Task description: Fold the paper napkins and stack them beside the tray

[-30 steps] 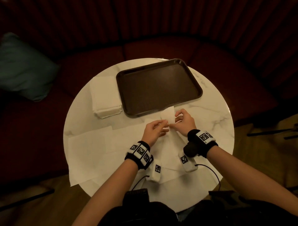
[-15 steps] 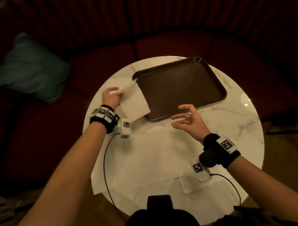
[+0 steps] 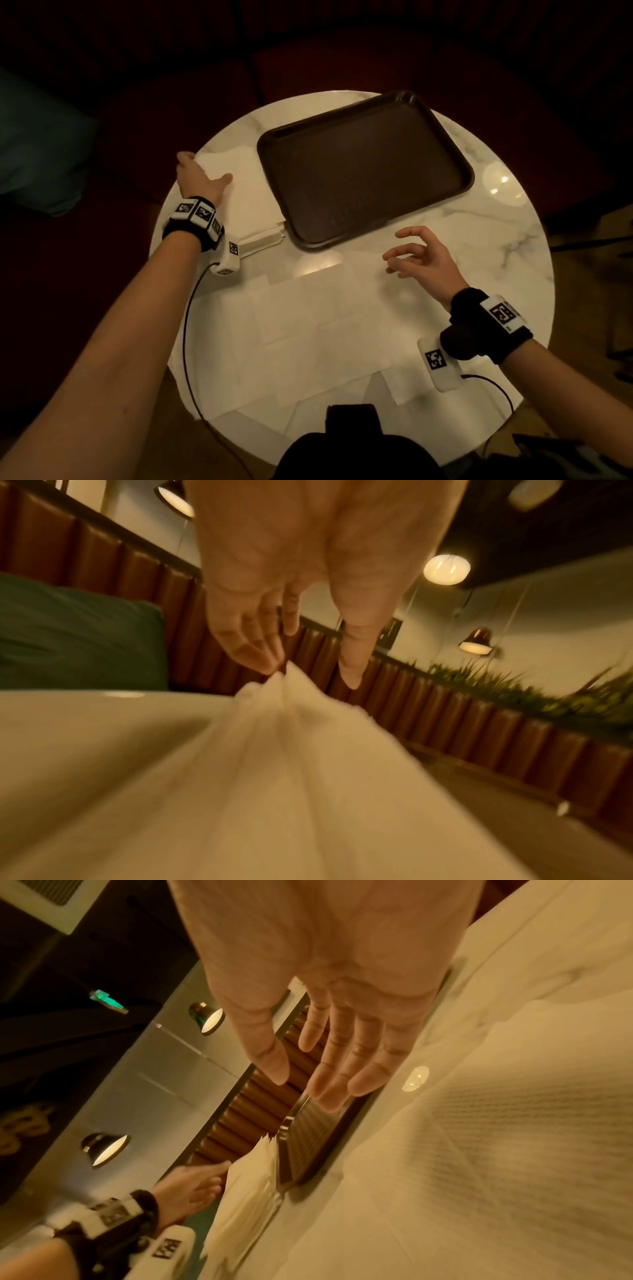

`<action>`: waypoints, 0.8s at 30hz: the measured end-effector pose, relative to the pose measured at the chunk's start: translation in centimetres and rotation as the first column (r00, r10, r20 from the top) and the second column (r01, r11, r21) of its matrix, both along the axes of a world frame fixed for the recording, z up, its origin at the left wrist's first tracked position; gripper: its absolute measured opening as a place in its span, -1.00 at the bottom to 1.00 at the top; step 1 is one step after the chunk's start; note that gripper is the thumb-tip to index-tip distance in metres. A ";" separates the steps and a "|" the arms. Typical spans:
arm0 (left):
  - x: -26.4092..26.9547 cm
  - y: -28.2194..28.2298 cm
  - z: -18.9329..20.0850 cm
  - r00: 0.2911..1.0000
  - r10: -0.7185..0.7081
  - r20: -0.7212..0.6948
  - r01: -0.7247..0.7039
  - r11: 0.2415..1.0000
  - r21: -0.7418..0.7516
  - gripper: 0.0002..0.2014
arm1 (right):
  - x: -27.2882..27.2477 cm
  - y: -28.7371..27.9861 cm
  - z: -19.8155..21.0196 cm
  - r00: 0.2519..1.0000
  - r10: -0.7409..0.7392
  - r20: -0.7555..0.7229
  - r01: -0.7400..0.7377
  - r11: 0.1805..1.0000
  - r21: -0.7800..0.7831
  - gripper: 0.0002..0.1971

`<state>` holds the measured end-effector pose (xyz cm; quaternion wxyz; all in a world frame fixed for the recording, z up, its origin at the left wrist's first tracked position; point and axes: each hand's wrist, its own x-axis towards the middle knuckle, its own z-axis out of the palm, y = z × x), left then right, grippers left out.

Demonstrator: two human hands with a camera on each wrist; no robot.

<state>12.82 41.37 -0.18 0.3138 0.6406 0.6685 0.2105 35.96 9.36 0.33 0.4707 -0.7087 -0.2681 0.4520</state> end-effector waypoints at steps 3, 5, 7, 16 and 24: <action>-2.7 -2.1 0.7 0.998 -0.042 -0.057 0.045 0.997 0.065 -0.33 | -0.9 0.1 -0.7 0.990 0.090 0.107 -0.084 0.995 -0.053 -0.72; -5.4 -5.2 1.3 0.995 -0.087 -0.048 0.091 0.992 0.090 -0.49 | -2.0 -0.1 -1.1 0.944 0.226 0.241 -0.189 0.968 -0.167 -0.77; -7.7 -9.4 1.5 0.990 -0.144 -0.009 0.144 0.986 0.083 -0.71 | -3.5 -0.1 -1.7 0.854 0.385 0.351 -0.292 0.911 -0.290 -0.76; -9.3 -25.9 -4.4 0.977 -0.176 -0.120 0.136 0.949 -0.284 -0.61 | -7.7 -0.4 -4.4 0.651 0.564 0.508 -0.203 0.774 -0.599 -0.43; -7.2 -28.9 -5.9 0.973 -0.127 -0.192 0.092 0.979 -0.180 -0.63 | -8.4 -0.5 -4.7 0.668 0.522 0.530 -0.157 0.795 -0.586 -0.58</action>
